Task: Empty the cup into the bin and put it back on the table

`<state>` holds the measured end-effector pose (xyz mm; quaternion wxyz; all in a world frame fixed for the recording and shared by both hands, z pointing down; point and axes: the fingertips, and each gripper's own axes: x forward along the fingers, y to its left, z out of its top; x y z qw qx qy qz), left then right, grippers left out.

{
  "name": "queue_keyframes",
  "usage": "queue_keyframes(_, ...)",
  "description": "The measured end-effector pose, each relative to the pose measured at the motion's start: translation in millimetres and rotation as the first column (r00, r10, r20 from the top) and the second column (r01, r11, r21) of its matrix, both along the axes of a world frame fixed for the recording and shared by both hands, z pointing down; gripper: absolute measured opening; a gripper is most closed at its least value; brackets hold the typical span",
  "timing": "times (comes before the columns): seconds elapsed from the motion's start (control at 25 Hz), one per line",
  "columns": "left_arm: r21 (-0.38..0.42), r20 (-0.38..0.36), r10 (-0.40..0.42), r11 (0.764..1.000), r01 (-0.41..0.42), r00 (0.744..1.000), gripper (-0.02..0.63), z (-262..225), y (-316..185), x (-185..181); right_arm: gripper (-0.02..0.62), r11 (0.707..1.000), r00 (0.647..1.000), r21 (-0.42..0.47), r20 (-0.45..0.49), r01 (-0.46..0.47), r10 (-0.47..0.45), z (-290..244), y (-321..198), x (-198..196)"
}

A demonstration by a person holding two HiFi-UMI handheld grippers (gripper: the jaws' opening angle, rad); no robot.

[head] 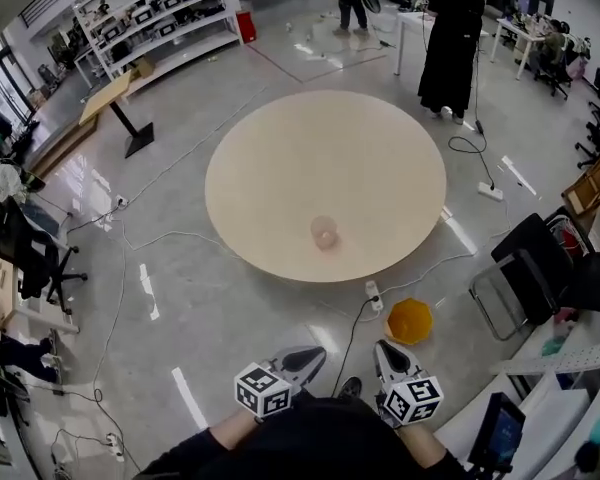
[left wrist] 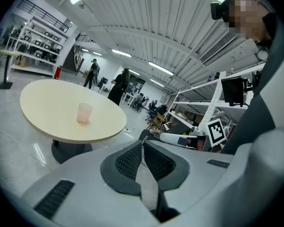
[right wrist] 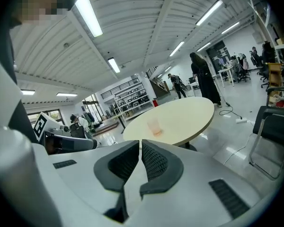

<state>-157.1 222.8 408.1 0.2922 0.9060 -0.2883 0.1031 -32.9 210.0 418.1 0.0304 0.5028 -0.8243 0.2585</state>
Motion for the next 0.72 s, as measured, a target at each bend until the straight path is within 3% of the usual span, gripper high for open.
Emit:
queue_keyframes(0.16,-0.012,0.009,-0.04,0.999,0.04,0.999,0.032,4,-16,11,0.028,0.999,1.0,-0.032,0.023,0.004,-0.003,12,-18,17)
queue_keyframes(0.36,-0.003,0.019,-0.045,0.999,0.046,0.999,0.032,9,-46,9,0.028,0.997,0.999,-0.068,0.024,0.032,-0.031,23,-48,9)
queue_keyframes(0.72,0.036,-0.024,0.017,0.999,-0.016,1.0,0.032,9,-167,-16,0.028,0.999,0.999,-0.042,-0.047,-0.014,0.012,18,-151,-18)
